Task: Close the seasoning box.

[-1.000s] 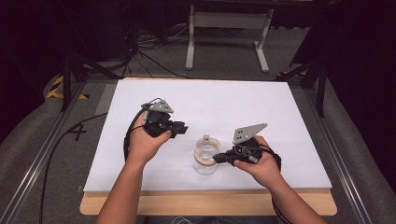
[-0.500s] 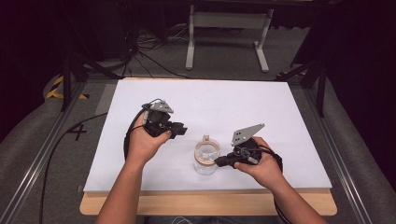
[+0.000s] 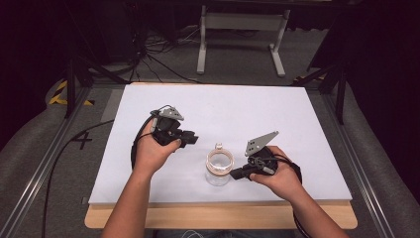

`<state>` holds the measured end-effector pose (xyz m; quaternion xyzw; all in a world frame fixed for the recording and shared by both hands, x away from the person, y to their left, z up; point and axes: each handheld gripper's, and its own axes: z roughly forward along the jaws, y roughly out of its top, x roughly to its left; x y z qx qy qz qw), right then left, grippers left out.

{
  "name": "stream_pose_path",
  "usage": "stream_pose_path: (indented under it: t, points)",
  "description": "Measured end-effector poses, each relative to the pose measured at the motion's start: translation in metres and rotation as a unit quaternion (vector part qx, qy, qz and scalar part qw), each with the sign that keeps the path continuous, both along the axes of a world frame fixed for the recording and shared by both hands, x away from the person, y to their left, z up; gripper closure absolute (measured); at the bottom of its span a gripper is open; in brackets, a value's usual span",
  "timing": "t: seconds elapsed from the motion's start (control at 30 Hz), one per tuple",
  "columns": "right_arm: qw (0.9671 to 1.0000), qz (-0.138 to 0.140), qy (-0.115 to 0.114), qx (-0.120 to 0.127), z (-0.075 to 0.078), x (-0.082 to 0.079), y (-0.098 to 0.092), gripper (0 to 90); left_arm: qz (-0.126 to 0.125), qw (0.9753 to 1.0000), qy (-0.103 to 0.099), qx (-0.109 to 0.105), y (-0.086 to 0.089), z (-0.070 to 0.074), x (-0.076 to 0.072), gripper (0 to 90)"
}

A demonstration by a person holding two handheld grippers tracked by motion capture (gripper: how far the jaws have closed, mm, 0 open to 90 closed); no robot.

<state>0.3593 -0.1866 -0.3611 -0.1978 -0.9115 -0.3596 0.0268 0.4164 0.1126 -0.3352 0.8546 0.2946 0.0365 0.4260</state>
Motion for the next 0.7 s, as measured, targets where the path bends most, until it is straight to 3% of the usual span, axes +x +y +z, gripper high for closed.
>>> stream_pose_path:
  t: [0.4,0.7]
  points:
    - [0.9998,-0.004,-0.014,0.012,0.006,0.0,-0.005,90.0,0.002,1.0,-0.001,-0.001,0.001,0.0,-0.001,71.1]
    - [0.9978,-0.019,-0.037,0.052,0.025,0.007,-0.017,81.1,0.014,0.9999,-0.007,0.0,0.013,0.0,-0.01,68.8]
